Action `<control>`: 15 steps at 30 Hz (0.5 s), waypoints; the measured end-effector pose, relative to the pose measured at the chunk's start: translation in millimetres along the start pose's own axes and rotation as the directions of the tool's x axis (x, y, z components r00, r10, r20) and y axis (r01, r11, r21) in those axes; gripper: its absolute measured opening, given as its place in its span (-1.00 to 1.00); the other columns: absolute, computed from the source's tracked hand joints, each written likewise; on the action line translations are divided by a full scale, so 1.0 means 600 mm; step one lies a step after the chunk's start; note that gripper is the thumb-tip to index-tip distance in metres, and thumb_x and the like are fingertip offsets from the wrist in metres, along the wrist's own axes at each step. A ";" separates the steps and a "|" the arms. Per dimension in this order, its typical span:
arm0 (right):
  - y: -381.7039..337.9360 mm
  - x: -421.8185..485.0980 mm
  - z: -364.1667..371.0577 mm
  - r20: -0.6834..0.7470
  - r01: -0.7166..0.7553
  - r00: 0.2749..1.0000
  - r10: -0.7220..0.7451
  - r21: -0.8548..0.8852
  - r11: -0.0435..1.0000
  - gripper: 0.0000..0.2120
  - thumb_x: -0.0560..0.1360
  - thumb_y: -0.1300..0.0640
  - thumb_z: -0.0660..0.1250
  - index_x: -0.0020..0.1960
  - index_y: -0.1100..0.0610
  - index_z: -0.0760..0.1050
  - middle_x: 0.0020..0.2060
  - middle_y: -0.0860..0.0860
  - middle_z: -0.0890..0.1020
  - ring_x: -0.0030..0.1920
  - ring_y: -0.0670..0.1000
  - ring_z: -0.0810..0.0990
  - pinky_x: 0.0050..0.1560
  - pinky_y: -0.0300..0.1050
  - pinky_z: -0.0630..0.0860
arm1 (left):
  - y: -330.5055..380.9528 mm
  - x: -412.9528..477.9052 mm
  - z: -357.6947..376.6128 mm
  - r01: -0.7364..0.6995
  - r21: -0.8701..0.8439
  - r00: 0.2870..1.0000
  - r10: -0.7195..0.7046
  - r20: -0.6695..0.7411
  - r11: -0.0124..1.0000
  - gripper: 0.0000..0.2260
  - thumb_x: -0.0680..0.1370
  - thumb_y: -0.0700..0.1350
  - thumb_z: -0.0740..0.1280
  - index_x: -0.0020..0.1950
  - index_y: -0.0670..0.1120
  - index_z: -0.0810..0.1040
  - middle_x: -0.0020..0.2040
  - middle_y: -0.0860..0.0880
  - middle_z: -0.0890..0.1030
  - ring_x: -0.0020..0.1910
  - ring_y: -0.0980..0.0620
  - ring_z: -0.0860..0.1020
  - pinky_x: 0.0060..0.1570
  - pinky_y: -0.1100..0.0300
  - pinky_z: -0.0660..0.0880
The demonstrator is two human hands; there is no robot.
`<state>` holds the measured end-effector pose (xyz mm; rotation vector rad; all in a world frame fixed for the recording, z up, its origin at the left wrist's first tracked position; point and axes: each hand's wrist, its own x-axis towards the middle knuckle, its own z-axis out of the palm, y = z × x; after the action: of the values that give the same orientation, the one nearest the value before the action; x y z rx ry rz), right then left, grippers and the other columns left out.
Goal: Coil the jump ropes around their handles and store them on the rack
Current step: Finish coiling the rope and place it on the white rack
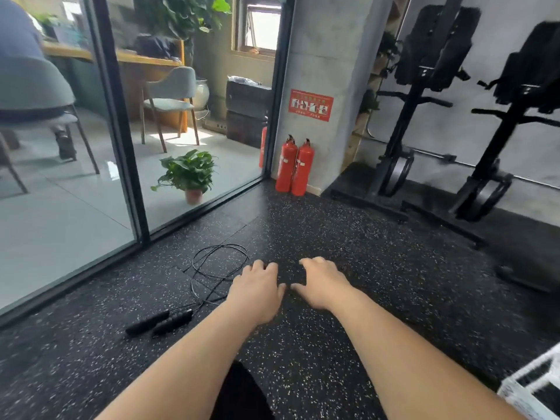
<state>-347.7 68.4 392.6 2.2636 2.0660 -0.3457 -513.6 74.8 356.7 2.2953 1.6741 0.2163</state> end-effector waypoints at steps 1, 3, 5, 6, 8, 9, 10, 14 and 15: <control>-0.018 0.011 0.008 0.020 0.022 1.000 -0.021 -0.007 1.000 -0.32 0.65 -0.24 0.32 0.65 0.02 0.23 0.56 0.09 0.35 0.56 0.18 0.31 0.48 0.19 0.40 | -0.023 0.003 0.003 0.020 -0.009 1.000 -0.020 0.008 1.000 -0.55 0.74 0.17 0.17 0.55 -0.04 0.33 0.43 -0.14 0.43 0.42 -0.21 0.42 0.39 -0.15 0.45; -0.051 0.035 0.028 0.059 0.062 0.996 -0.061 -0.017 0.998 -0.31 0.66 -0.23 0.32 0.67 0.01 0.20 0.58 0.08 0.33 0.57 0.17 0.29 0.50 0.19 0.38 | -0.067 0.011 0.012 0.065 -0.026 0.998 -0.064 0.029 0.998 -0.55 0.74 0.17 0.18 0.54 -0.05 0.34 0.43 -0.14 0.43 0.43 -0.21 0.42 0.38 -0.16 0.46; -0.083 0.062 0.051 0.099 0.102 0.990 -0.099 -0.021 0.995 -0.30 0.65 -0.23 0.32 0.67 0.02 0.19 0.58 0.09 0.32 0.58 0.17 0.28 0.52 0.18 0.37 | -0.109 0.021 0.030 0.117 -0.047 0.992 -0.114 0.060 0.992 -0.55 0.73 0.17 0.19 0.54 -0.06 0.35 0.44 -0.16 0.43 0.43 -0.22 0.42 0.39 -0.17 0.45; -0.096 0.075 0.065 0.116 0.122 0.986 -0.118 -0.020 0.992 -0.30 0.65 -0.23 0.33 0.67 0.02 0.20 0.58 0.09 0.33 0.58 0.18 0.28 0.53 0.18 0.36 | -0.129 0.026 0.041 0.140 -0.058 0.988 -0.135 0.079 0.988 -0.54 0.73 0.16 0.20 0.54 -0.07 0.35 0.44 -0.17 0.42 0.44 -0.24 0.42 0.39 -0.18 0.45; -0.120 0.102 0.096 0.153 0.159 0.976 -0.155 -0.013 0.987 -0.30 0.65 -0.22 0.33 0.67 0.03 0.21 0.58 0.09 0.33 0.57 0.18 0.29 0.54 0.18 0.36 | -0.166 0.036 0.067 0.179 -0.078 0.978 -0.169 0.119 0.981 -0.53 0.73 0.16 0.21 0.54 -0.09 0.34 0.44 -0.18 0.42 0.44 -0.25 0.42 0.40 -0.19 0.45; -0.130 0.115 0.112 0.174 0.177 0.969 -0.173 -0.012 0.984 -0.29 0.64 -0.21 0.34 0.68 0.03 0.20 0.58 0.08 0.33 0.58 0.17 0.29 0.54 0.17 0.35 | -0.182 0.040 0.081 0.194 -0.087 0.974 -0.181 0.137 0.977 -0.52 0.73 0.16 0.22 0.55 -0.09 0.34 0.44 -0.18 0.42 0.43 -0.26 0.43 0.39 -0.19 0.45; -0.139 0.126 0.128 0.199 0.195 0.962 -0.189 -0.013 0.981 -0.28 0.64 -0.21 0.34 0.68 0.03 0.19 0.59 0.08 0.32 0.58 0.17 0.29 0.55 0.17 0.35 | -0.198 0.043 0.096 0.212 -0.095 0.968 -0.196 0.157 0.973 -0.51 0.73 0.16 0.22 0.56 -0.09 0.33 0.44 -0.19 0.42 0.43 -0.26 0.43 0.39 -0.20 0.46; -0.170 0.171 0.189 0.295 0.256 0.925 -0.241 -0.013 0.967 -0.27 0.64 -0.19 0.35 0.69 0.02 0.17 0.60 0.07 0.31 0.59 0.17 0.29 0.55 0.16 0.35 | -0.252 0.055 0.150 0.282 -0.108 0.941 -0.253 0.223 0.953 -0.48 0.72 0.15 0.24 0.60 -0.08 0.31 0.46 -0.19 0.41 0.45 -0.27 0.43 0.41 -0.23 0.45; -0.177 0.182 0.203 0.312 0.266 0.917 -0.250 -0.007 0.964 -0.27 0.64 -0.19 0.35 0.69 0.01 0.17 0.60 0.07 0.31 0.58 0.17 0.30 0.55 0.16 0.35 | -0.264 0.058 0.161 0.298 -0.107 0.934 -0.267 0.236 0.949 -0.48 0.72 0.15 0.24 0.60 -0.08 0.31 0.46 -0.18 0.41 0.45 -0.26 0.43 0.41 -0.23 0.45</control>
<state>-459.6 162.5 263.5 1.7708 2.1726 -0.6117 -618.3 138.5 212.6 1.8727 1.7846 0.0163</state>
